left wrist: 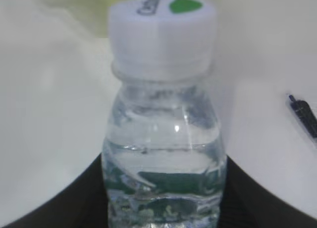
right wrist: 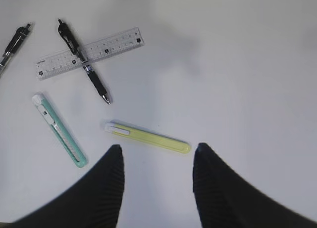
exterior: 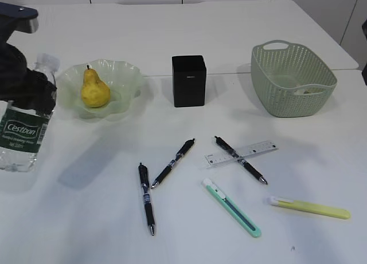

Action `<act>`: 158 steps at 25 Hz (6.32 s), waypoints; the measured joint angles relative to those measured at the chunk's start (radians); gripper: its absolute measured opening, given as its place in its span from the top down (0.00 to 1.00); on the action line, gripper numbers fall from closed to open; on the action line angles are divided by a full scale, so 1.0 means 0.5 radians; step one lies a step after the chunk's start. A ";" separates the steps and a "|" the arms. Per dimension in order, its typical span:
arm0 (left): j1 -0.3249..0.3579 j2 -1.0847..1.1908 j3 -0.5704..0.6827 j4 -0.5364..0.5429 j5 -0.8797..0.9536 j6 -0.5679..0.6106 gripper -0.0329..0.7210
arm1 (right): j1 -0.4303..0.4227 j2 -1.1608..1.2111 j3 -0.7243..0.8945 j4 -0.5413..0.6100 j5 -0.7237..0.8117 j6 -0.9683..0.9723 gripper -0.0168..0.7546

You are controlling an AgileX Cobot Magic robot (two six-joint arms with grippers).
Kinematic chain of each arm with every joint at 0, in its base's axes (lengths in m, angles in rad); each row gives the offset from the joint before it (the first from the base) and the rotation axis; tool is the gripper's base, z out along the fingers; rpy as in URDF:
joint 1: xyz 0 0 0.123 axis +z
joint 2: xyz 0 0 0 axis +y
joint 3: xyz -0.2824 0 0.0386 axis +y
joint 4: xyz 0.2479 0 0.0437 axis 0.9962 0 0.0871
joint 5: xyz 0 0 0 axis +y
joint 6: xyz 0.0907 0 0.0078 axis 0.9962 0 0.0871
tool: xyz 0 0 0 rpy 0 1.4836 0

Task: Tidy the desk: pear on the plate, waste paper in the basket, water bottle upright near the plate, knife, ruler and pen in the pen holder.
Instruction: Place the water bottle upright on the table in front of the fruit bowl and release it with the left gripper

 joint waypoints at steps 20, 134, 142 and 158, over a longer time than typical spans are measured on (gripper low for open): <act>0.000 -0.359 0.890 -0.237 -2.179 -0.005 0.48 | 0.000 0.000 0.000 0.004 0.000 -0.024 0.50; 0.130 0.701 1.064 -0.158 -3.471 -0.015 0.30 | 0.000 0.000 0.000 -0.073 0.000 -0.082 0.50; 0.130 0.706 1.064 -0.140 -3.478 -0.015 0.17 | 0.000 0.000 0.000 -0.073 0.000 -0.082 0.50; 0.130 0.639 1.064 -0.139 -3.342 -0.015 0.16 | 0.000 0.000 0.000 -0.116 0.000 -0.082 0.50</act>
